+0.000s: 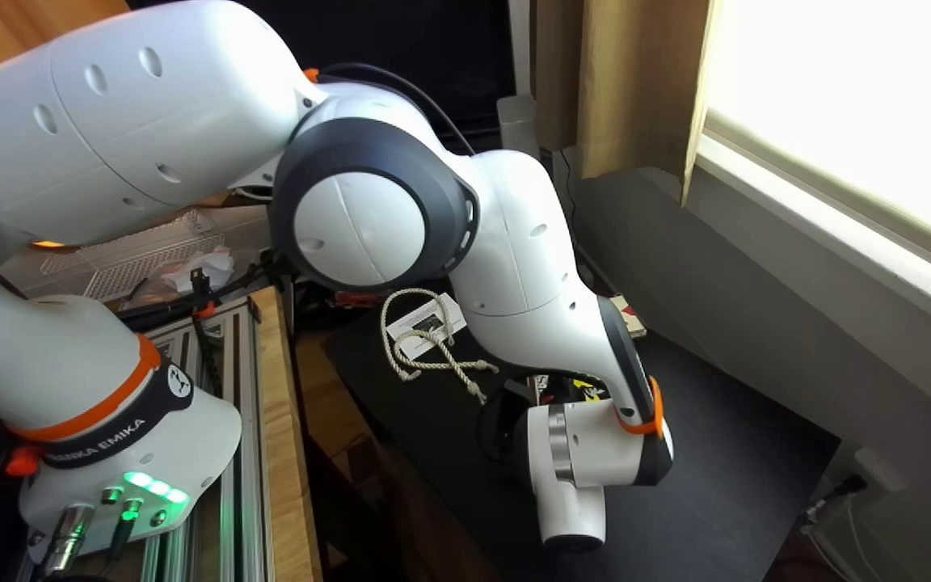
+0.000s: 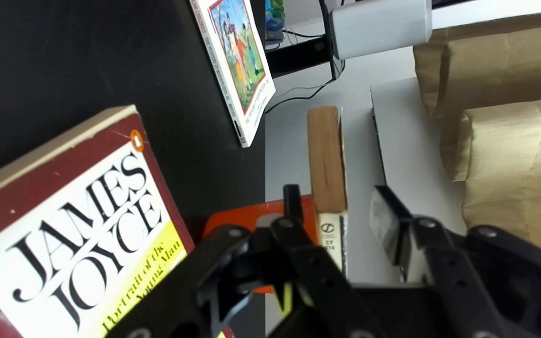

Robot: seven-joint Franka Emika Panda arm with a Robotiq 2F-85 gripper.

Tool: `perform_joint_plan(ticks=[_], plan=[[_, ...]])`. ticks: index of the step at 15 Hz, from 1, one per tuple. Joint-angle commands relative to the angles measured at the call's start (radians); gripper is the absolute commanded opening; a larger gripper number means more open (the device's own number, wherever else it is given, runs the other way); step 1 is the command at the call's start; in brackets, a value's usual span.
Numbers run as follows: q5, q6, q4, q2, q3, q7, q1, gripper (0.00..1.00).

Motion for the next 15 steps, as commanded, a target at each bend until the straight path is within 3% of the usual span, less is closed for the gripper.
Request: perform_joint_plan(ticks=[1, 3, 5, 6, 7, 15], plan=[[-0.015, 0.023, 0.018, 0.014, 0.0, 0.026, 0.004, 0.66], [-0.018, 0.024, 0.019, 0.015, 0.0, 0.03, 0.005, 0.71], [-0.021, 0.025, 0.018, 0.015, 0.0, 0.033, 0.005, 0.84], [-0.021, 0.026, 0.016, 0.013, 0.0, 0.033, 0.006, 0.97], [-0.02, 0.027, 0.008, 0.005, 0.0, 0.031, 0.006, 1.0], [-0.03, 0.119, -0.186, -0.168, -0.022, 0.058, 0.062, 1.0]])
